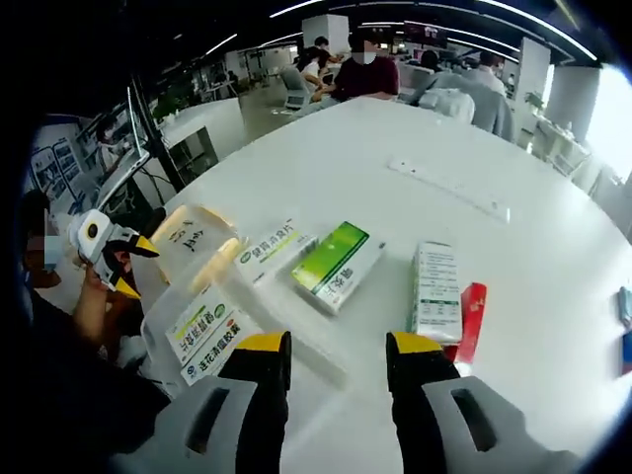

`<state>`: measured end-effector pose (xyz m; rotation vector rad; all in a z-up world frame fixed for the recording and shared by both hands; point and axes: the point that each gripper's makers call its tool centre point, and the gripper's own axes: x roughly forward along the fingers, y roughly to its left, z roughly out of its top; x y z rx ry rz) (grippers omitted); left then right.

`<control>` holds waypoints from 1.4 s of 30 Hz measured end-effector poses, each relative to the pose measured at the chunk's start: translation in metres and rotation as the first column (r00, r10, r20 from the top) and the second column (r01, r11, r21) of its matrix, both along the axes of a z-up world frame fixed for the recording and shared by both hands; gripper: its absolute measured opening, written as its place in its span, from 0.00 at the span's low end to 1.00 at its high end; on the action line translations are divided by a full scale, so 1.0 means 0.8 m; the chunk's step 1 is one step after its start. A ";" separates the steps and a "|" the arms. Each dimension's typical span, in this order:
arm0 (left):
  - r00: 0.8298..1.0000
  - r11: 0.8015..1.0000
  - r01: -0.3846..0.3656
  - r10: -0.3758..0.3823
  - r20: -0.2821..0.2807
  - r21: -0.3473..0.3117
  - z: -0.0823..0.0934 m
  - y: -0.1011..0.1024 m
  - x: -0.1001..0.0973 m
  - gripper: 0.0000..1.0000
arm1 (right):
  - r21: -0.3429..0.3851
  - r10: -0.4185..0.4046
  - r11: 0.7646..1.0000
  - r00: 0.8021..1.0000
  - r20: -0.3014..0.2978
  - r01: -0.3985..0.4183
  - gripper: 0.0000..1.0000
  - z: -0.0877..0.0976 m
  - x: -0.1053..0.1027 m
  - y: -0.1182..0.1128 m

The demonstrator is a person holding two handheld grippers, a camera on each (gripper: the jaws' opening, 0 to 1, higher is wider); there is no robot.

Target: Arrange the small medicine boxes into an aligned row inside the storage area until every box is upright, visible, and separated from the surrounding clutter.

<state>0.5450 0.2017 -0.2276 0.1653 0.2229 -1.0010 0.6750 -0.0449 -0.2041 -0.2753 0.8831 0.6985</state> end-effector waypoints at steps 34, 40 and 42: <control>1.000 1.000 -0.007 0.007 -0.025 0.009 -0.010 0.003 -0.004 0.40 | -0.195 -0.091 0.977 0.995 -0.027 0.084 0.38 -0.035 0.091 -0.041; 1.000 1.000 -0.001 0.001 -0.026 0.010 -0.012 0.001 -0.004 0.40 | -0.218 -0.105 0.971 0.994 -0.035 0.095 0.41 -0.044 0.098 -0.039; 1.000 1.000 0.000 0.000 -0.027 0.008 -0.011 0.001 -0.003 0.40 | -0.231 -0.110 0.968 0.993 -0.043 0.098 0.41 -0.050 0.102 -0.040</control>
